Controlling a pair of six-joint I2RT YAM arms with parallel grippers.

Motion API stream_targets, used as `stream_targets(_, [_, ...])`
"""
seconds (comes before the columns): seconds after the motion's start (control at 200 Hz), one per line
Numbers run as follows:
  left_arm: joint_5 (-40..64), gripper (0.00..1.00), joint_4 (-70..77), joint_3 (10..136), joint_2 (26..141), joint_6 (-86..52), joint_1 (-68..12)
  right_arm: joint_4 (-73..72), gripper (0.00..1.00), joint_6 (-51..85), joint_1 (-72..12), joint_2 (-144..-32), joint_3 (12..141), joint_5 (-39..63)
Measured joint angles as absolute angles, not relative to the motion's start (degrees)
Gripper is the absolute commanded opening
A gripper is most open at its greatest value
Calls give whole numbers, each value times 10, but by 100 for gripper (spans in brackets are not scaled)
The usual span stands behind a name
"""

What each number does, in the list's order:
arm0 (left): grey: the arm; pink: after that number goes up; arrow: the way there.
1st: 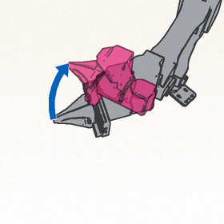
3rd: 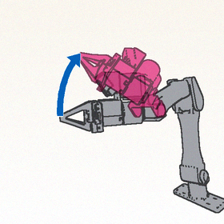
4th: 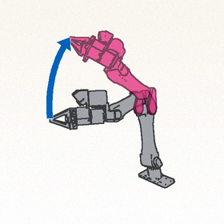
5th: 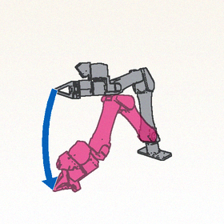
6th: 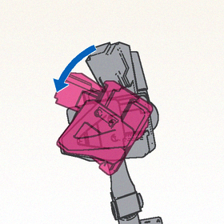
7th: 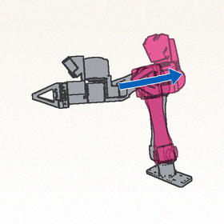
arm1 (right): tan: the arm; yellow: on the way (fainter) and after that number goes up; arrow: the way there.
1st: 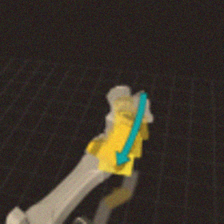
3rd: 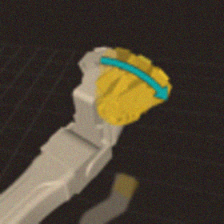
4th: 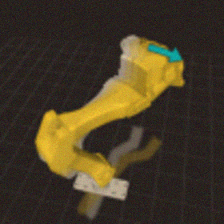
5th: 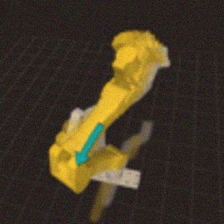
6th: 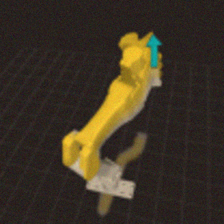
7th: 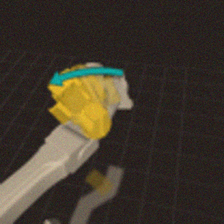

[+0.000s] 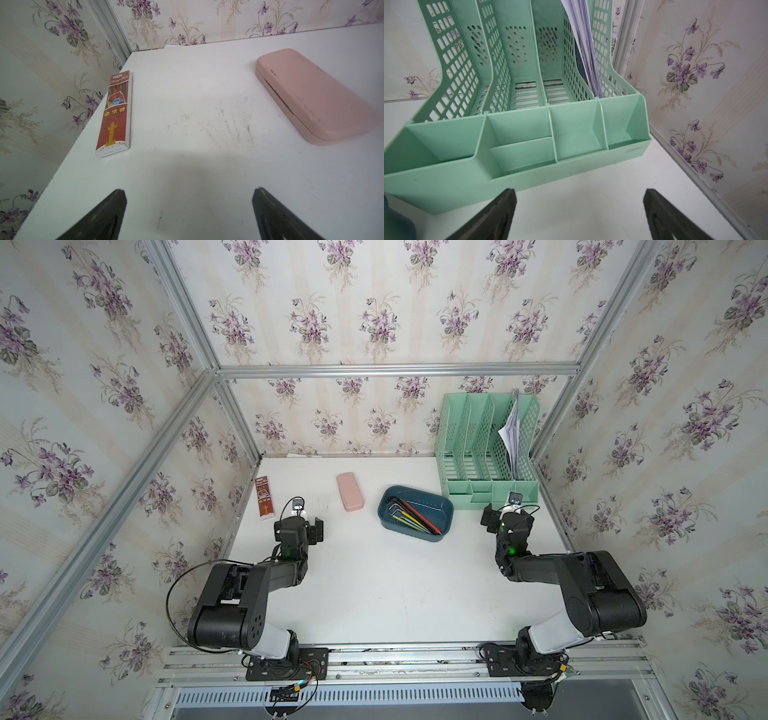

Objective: Put the hex key on the desktop into the storage box
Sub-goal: Reset both arms

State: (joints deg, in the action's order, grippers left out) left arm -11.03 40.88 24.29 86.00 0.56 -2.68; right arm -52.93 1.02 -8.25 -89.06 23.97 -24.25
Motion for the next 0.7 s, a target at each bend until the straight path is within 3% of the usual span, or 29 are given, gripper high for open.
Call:
stream_targets(0.28, [-73,99,409,246,860,11,-21,-580,100,9,-70,-869,188,-212])
stream_targets(0.42, [-68,99,409,246,860,11,-20,-704,100,14,-51,-889,89,-187])
stream_targets(0.699, [-62,99,408,246,860,11,-20,-752,100,17,-45,-885,115,-159])
